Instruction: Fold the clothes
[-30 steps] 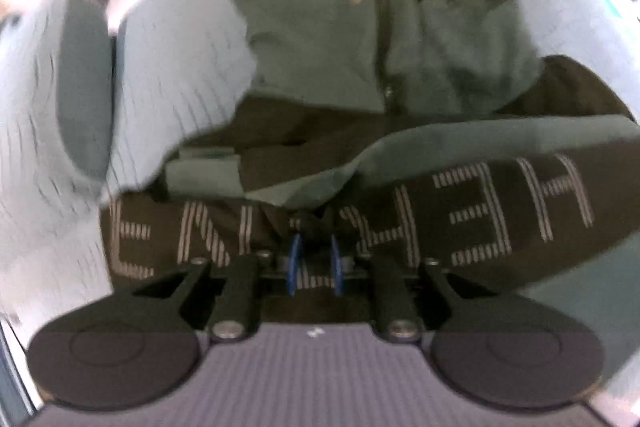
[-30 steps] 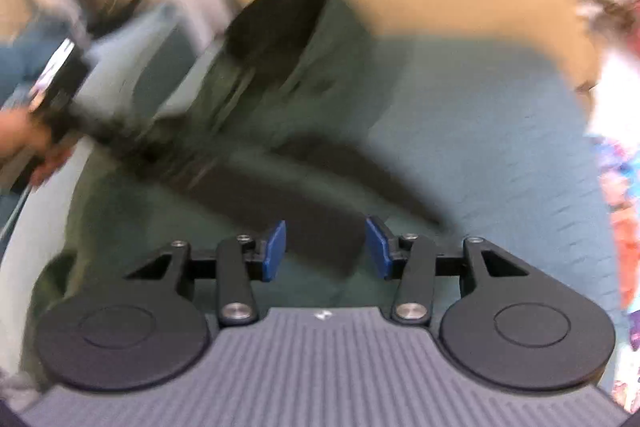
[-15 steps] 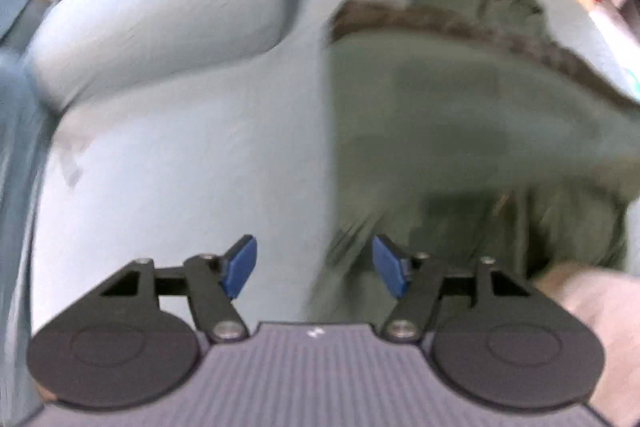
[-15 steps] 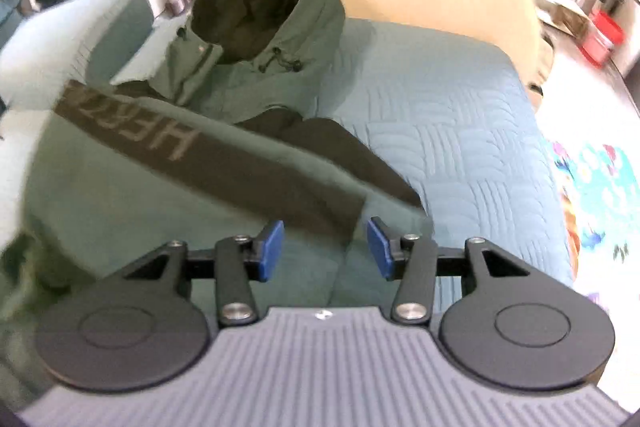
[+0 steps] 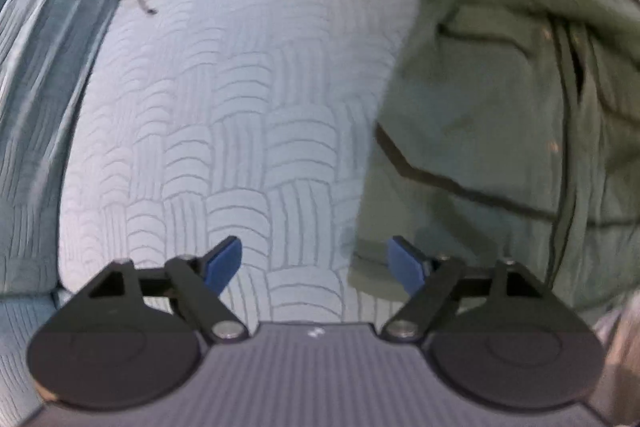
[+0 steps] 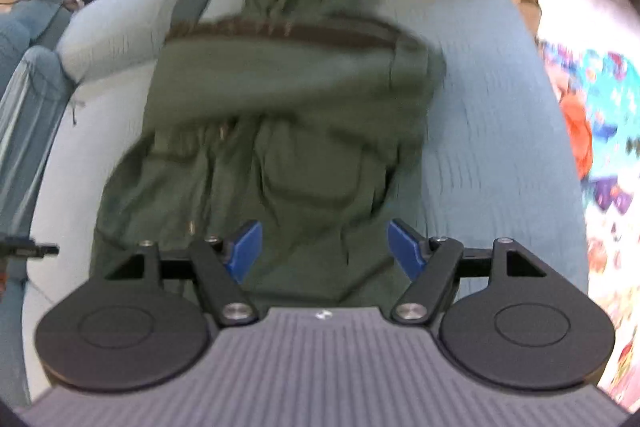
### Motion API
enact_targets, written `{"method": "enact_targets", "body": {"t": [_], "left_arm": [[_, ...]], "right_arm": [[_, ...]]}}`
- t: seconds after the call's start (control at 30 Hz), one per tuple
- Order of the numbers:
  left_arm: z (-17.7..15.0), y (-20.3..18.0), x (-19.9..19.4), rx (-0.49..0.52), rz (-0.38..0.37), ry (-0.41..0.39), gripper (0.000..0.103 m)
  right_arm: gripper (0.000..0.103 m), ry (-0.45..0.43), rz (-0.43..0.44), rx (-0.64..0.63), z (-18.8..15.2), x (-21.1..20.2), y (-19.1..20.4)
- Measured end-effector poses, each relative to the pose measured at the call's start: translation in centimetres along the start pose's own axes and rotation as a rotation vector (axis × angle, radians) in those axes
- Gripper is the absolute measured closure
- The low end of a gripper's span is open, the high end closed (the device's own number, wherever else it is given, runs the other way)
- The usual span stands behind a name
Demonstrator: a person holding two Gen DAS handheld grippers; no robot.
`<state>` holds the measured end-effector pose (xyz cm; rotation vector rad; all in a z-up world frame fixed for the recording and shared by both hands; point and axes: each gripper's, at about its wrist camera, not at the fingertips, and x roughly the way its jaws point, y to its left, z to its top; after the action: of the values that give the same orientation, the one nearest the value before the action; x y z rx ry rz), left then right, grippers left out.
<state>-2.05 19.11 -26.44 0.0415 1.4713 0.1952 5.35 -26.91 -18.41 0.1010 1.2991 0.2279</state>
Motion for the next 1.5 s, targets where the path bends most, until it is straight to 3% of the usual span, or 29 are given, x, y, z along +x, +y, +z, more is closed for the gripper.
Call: {"method": "enact_targets", "body": {"t": [0.13, 0.27, 0.37, 0.47, 0.6, 0.73, 0.77, 0.8, 0.87, 0.9, 0.93, 0.97, 1.0, 1.1, 1.27, 1.37, 1.5], "left_arm": [[-0.9, -2.5, 2.5, 0.084, 0.046, -0.019, 0.021], [-0.7, -3.7, 5.5, 0.113, 0.078, -0.009, 0.020], [0.3, -4.0, 8.2, 0.116, 0.083, 0.018, 0.017], [0.9, -4.2, 10.6, 0.158, 0.077, 0.024, 0.010], [0.6, -4.3, 11.6, 0.228, 0.081, -0.008, 0.000], [0.1, -3.6, 12.0, 0.229, 0.023, -0.006, 0.000], [0.0, -3.0, 12.1, 0.196, -0.027, 0.010, 0.011], [-0.1, -2.6, 11.9, 0.175, -0.067, 0.018, 0.032], [0.1, -1.8, 11.8, 0.098, -0.188, 0.064, 0.059], [0.4, -1.5, 11.8, 0.044, -0.217, 0.093, 0.064], [0.6, -1.4, 11.6, 0.029, -0.220, 0.104, 0.068], [0.8, -1.4, 11.5, 0.026, -0.225, 0.113, 0.075], [1.0, -1.4, 11.3, 0.024, -0.231, 0.121, 0.082], [1.4, -1.6, 10.1, 0.047, -0.224, 0.129, 0.093], [1.9, -1.1, 5.6, 0.035, -0.246, 0.066, 0.095], [3.1, 0.4, 2.4, -0.057, -0.320, -0.002, 0.095], [7.1, 1.9, -0.9, -0.127, -0.429, -0.086, 0.095]], "right_arm": [[0.030, 0.124, 0.049, 0.083, -5.9, 3.8, -3.0], [0.030, 0.180, 0.050, 0.132, -9.6, 6.5, -5.1], [0.030, 0.149, 0.070, 0.210, -11.0, 7.4, -6.9], [0.022, 0.099, 0.066, 0.273, -11.6, 9.3, -8.5], [0.022, 0.066, 0.059, 0.247, -11.7, 12.6, -9.8], [0.022, 0.137, 0.018, 0.235, -11.8, 16.8, -11.1], [0.022, 0.182, 0.019, 0.230, -12.0, 17.8, -11.3], [0.022, 0.216, 0.034, 0.229, -12.2, 18.4, -11.1], [0.022, 0.305, 0.088, 0.194, -12.4, 19.4, -9.9], [0.037, 0.318, 0.098, 0.166, -12.3, 19.4, -9.3], [0.046, 0.295, 0.105, 0.154, -12.2, 18.9, -8.8], [0.066, 0.286, 0.120, 0.175, -12.2, 18.6, -8.9], [0.078, 0.279, 0.130, 0.197, -12.2, 18.4, -9.1], [0.089, 0.230, 0.184, 0.262, -11.8, 16.4, -9.4], [0.090, 0.066, 0.275, 0.286, -9.1, 10.2, -8.2], [0.090, -0.052, 0.300, 0.327, -5.9, 6.0, -7.3], [0.091, -0.167, 0.300, 0.361, -1.2, 2.2, -6.2]]}}
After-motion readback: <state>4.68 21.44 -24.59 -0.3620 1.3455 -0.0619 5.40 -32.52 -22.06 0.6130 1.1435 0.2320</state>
